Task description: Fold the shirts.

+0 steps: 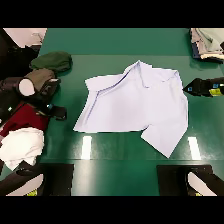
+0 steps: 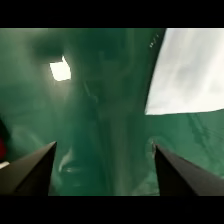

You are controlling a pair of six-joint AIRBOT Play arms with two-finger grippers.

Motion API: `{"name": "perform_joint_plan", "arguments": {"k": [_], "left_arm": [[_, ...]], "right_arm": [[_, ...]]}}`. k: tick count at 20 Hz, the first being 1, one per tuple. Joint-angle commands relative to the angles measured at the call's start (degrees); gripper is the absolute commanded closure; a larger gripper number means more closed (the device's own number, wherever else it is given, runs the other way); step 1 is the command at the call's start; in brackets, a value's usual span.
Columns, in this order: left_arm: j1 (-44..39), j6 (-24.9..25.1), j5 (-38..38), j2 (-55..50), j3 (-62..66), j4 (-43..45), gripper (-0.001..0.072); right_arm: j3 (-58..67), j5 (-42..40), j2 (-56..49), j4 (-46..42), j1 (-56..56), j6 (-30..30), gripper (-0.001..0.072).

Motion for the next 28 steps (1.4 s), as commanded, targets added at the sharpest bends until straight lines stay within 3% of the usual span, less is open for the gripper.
{"name": "perform_joint_plan", "arguments": {"k": [1, 2, 5, 7, 14, 22, 23, 24, 25, 28], "left_arm": [[7.96, 3.72, 3.41, 2.38, -8.52, -9.88, 0.0127], [11.02, 6.69, 4.61, 2.47, -10.97, -15.54, 0.0233], [17.94, 15.76, 8.44, 2.45, -16.61, -30.53, 0.0231], [19.45, 18.36, 9.25, 2.36, -19.5, -33.59, 0.0231], [19.26, 21.46, 13.07, -2.64, -23.87, -38.27, 0.0231], [11.5, 19.45, 19.71, -5.44, -23.85, -38.47, 0.0235], [11.5, 19.26, 19.41, -5.44, -23.76, -38.4, 0.0345], [11.5, 19.32, 18.91, -5.44, -23.34, -38.4, 0.0627], [11.5, 19.45, 18.21, -5.44, -22.49, -38.42, 0.0677], [11.5, 19.54, 14.43, -4.96, -17.53, -38.16, 0.0685]], "right_arm": [[-0.02, 1.01, 0.04, 0.0, -0.02, -0.09, 0.0276], [-0.02, 0.98, 0.04, 0.0, -0.02, -0.07, 0.0276], [-0.02, 1.01, 0.04, 0.02, -0.02, -0.07, 0.0276], [-0.02, 0.96, 0.04, 0.0, -0.02, -0.07, 0.0276], [-0.02, 1.05, 0.04, 0.04, 0.0, -0.07, 0.0277], [-0.02, 1.68, 0.04, 0.0, -0.02, -0.04, 0.0281], [-0.02, 2.08, 0.04, -0.02, -0.02, -0.07, 0.0281], [-0.04, 2.71, 0.04, -0.09, -0.17, -0.07, 0.0281], [-0.22, 3.43, 0.04, 0.0, -0.9, -0.07, 0.0281], [-3.78, 7.28, 0.04, 0.02, -6.16, -0.07, 0.0281]]}}
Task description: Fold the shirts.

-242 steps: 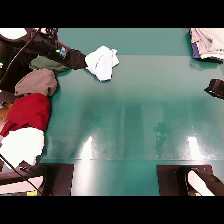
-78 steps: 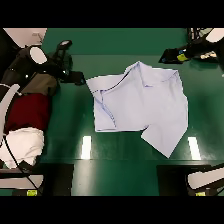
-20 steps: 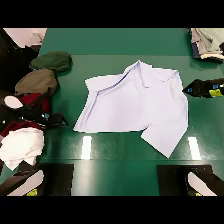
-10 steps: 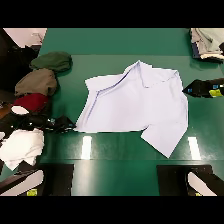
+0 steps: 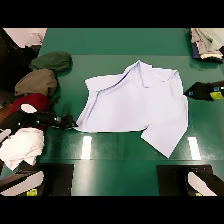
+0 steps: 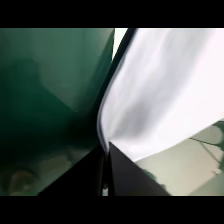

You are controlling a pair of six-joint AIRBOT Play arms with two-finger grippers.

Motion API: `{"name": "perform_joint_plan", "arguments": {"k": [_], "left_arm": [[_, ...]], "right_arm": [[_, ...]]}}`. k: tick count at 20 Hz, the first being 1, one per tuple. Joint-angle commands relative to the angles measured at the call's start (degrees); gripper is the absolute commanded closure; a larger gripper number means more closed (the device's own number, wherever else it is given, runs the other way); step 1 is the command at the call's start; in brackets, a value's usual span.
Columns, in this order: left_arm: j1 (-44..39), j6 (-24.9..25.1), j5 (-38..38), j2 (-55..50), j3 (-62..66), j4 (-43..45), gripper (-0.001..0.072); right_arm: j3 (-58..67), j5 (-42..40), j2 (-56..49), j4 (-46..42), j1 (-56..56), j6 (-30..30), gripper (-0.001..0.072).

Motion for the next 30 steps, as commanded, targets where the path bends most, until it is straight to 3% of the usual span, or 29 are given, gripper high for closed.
{"name": "perform_joint_plan", "arguments": {"k": [1, 5, 9, 12, 17, 18, 19, 20, 21, 24, 30], "left_arm": [[-0.2, -0.04, -5.09, 1.18, 5.25, -1.44, 0.0685], [-0.2, -0.04, -7.3, 3.63, 9.4, -1.57, 0.0685], [-0.2, -0.07, -7.41, 3.85, 9.44, -1.49, 0.0685], [-0.2, -0.09, -7.43, 3.87, 9.44, -1.51, 0.0685], [-0.2, -0.15, -7.39, 3.85, 9.44, -1.49, 0.0685], [-0.2, -0.17, -7.39, 3.87, 9.44, -1.49, 0.0685], [-0.2, -0.42, -7.39, 3.87, 9.44, -1.49, 0.0685], [-0.2, -0.96, -7.3, 3.91, 9.46, -1.53, 0.0686], [-0.2, -2.12, -6.73, 4.22, 9.99, -1.36, 0.0686], [-0.13, -4.96, -3.26, 6.86, 18.49, -1.09, 0.0686], [-0.13, -5.6, 5.33, 11.63, 53.27, -0.98, 0.0686]], "right_arm": [[-4.72, 4.17, 0.02, 0.0, -6.34, -0.55, 0.0281], [-17.81, 2.36, -0.35, 0.61, -20.83, -2.25, 0.028], [-27.93, -0.87, -6.01, 8.55, -30.93, -10.88, 0.0279], [-29.38, -5.99, -11.1, 10.47, -31.17, -12.79, 0.028], [-25.66, -6.6, -18.38, 10.6, -25.86, -13.09, 0.0286], [-24.74, -6.58, -18.99, 10.58, -24.7, -13.09, 0.0383], [-23.8, -6.6, -19.15, 10.56, -23.63, -13.27, 0.0551], [-22.6, -6.27, -19.08, 10.62, -22.49, -13.27, 0.0663], [-21.09, -5.68, -18.53, 10.62, -21.49, -13.25, 0.0695], [-12.46, -5.77, -13.11, 14.21, -17.92, -12.09, 0.0696], [18.27, -18.49, -1.29, 16.74, -10.93, -8.44, 0.0696]]}}
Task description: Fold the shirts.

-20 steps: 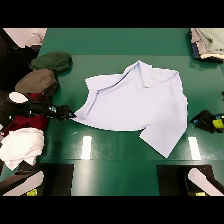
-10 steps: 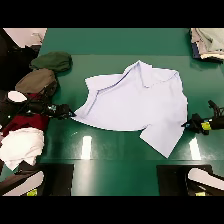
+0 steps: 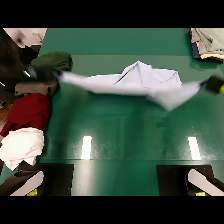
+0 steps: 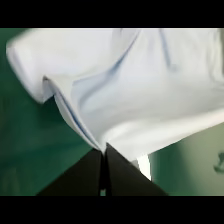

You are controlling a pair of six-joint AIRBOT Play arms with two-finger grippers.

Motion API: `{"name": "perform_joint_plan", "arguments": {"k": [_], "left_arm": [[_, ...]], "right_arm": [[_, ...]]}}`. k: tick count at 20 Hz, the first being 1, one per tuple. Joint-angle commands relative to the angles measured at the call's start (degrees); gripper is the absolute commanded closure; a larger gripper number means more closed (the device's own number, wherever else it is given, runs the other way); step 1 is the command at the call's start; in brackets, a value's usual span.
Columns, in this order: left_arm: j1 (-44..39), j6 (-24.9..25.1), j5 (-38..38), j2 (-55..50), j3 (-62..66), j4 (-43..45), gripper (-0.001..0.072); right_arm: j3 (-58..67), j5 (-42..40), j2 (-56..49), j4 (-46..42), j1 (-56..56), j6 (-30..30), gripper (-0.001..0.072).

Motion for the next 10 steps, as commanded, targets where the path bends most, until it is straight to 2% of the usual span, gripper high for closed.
{"name": "perform_joint_plan", "arguments": {"k": [1, 6, 10], "left_arm": [[0.04, -0.68, 4.7, 1.81, 21.31, 0.13, 0.0685], [0.04, -0.7, 4.26, 1.84, 48.02, 0.07, 0.0685], [0.04, -0.74, 4.72, 7.19, 52.48, -0.52, 0.0685]], "right_arm": [[18.75, -8.92, 5.81, 0.74, 3.87, 1.42, 0.0695], [37.94, -11.67, 10.88, 0.61, 2.93, 1.38, 0.0696], [44.15, -7.15, 15.34, 0.61, -3.13, 1.4, 0.0696]]}}
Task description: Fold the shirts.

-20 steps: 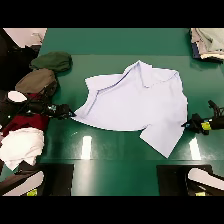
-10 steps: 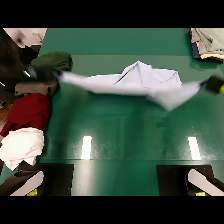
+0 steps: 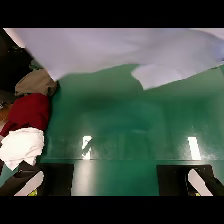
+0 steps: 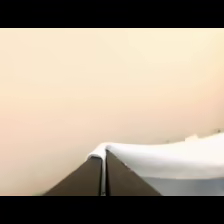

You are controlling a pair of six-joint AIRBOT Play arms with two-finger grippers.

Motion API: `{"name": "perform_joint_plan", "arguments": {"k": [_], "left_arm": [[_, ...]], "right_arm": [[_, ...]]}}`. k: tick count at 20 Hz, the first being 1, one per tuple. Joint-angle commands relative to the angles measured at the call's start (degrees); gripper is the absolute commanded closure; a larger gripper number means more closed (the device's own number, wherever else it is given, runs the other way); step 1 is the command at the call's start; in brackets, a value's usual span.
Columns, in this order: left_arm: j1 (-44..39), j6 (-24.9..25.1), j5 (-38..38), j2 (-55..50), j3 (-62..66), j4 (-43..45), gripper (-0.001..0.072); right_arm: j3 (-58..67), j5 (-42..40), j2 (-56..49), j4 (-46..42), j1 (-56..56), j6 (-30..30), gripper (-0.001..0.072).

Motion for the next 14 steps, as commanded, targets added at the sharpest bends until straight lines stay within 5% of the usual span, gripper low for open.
{"name": "perform_joint_plan", "arguments": {"k": [1, 8, 14], "left_arm": [[0.02, -0.13, 0.24, 4.68, 5.33, -0.33, 0.0685], [0.02, -6.8, -10.62, 9.88, 3.37, 1.27, 0.0686], [0.0, -10.49, -18.53, 5.92, -27.89, 6.29, 0.0685]], "right_arm": [[6.78, 4.15, 3.8, -0.04, -5.11, 0.15, 0.0696], [7.58, 16.96, 5.51, 0.07, -13.29, 3.34, 0.0698], [4.96, 36.28, -9.64, -0.11, -5.6, 8.72, 0.0698]]}}
